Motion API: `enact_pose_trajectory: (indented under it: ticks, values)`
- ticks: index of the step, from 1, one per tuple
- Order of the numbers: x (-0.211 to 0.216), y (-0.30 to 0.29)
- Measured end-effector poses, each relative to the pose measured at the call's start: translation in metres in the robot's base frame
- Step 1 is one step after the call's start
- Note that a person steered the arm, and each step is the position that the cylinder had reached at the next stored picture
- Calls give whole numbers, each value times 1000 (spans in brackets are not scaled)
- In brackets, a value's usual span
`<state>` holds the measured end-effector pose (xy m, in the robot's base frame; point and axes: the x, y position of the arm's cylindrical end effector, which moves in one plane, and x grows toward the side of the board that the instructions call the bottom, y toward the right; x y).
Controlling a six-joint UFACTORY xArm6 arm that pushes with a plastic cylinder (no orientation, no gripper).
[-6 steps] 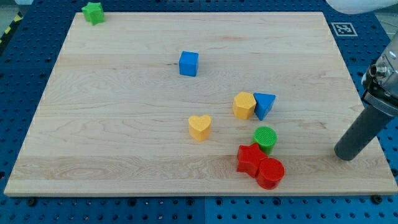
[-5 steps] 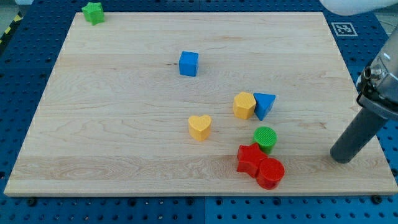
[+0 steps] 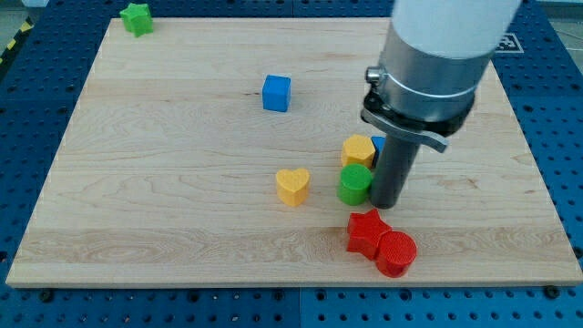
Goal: Keep the green circle in between the yellow hexagon and yellow heart
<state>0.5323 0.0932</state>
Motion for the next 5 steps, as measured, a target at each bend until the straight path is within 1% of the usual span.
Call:
enact_pose_trajectory:
  ticks: [2,5]
  values:
    - [2,-14]
    - [1,-65]
